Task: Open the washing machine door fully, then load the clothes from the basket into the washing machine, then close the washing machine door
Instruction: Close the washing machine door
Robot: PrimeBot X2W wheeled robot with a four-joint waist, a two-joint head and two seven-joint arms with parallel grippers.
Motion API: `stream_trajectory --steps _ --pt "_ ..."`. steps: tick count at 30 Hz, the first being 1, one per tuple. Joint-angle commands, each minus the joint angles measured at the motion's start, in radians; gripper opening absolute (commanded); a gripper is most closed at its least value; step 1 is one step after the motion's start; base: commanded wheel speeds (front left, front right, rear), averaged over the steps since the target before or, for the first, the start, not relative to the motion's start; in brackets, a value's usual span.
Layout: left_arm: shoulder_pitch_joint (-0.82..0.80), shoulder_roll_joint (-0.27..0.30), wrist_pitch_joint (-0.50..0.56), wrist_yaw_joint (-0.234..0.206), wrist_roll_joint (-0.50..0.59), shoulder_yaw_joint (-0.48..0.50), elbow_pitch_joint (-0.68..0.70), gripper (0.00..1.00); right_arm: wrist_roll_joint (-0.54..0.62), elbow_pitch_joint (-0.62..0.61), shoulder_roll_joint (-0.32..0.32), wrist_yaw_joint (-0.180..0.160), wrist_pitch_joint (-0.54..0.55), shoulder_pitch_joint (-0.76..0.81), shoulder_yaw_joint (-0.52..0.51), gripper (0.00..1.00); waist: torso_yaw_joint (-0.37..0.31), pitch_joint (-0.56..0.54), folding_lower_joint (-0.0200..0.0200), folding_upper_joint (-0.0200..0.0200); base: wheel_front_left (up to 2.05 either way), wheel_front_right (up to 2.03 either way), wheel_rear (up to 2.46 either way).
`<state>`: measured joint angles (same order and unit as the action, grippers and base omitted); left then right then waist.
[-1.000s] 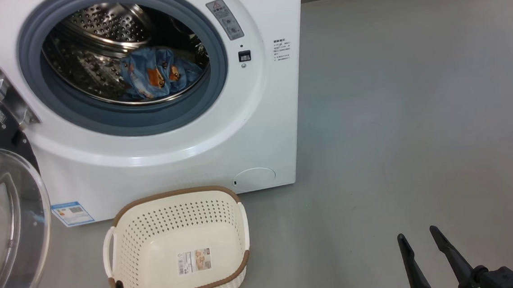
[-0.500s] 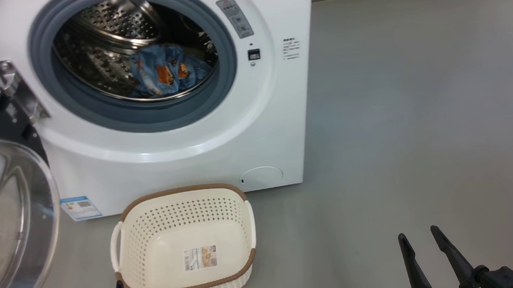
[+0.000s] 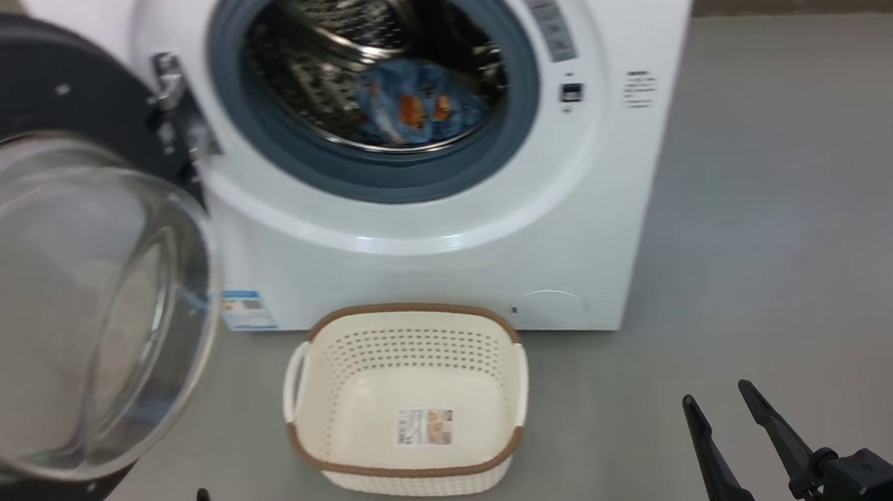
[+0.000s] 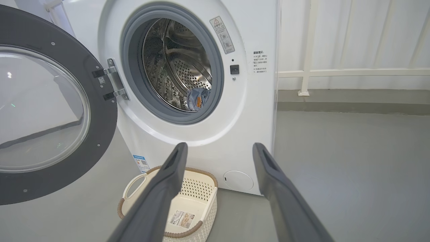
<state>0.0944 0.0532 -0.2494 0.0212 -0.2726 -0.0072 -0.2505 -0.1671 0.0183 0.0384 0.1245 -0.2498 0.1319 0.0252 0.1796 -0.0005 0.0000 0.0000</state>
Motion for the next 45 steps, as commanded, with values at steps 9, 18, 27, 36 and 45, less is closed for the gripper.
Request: stream_trajectory --steps 9,18,27,36,45 --pt "-0.049 -0.001 -0.012 -0.026 0.01 0.034 0.007 1.0 0.012 -0.012 0.012 0.006 -0.012 -0.047 0.038 1.0 0.272 -0.047 0.0 0.0 0.0 0.0 0.0" --pt "-0.041 -0.002 -0.012 -0.047 -0.03 0.087 0.047 1.0 0.029 0.019 0.012 0.006 -0.012 -0.108 0.1 1.0 0.327 -0.009 0.0 0.0 0.0 0.0 0.0" --pt "-0.034 -0.003 -0.012 -0.054 -0.061 0.11 0.064 1.0 0.032 0.046 0.012 0.006 -0.012 -0.146 0.129 1.0 0.339 0.009 0.0 0.0 0.0 0.0 0.0" --pt "-0.035 -0.003 -0.012 -0.045 -0.186 0.135 0.064 0.0 0.031 0.051 0.012 0.006 -0.012 -0.143 0.127 1.0 0.34 0.01 0.0 0.0 0.0 0.0 0.0" --pt "-0.08 -0.001 -0.012 0.005 -0.545 0.249 0.029 0.0 0.021 0.042 0.012 0.006 -0.012 -0.124 0.116 1.0 0.343 0.015 0.0 0.0 0.0 0.0 0.0"
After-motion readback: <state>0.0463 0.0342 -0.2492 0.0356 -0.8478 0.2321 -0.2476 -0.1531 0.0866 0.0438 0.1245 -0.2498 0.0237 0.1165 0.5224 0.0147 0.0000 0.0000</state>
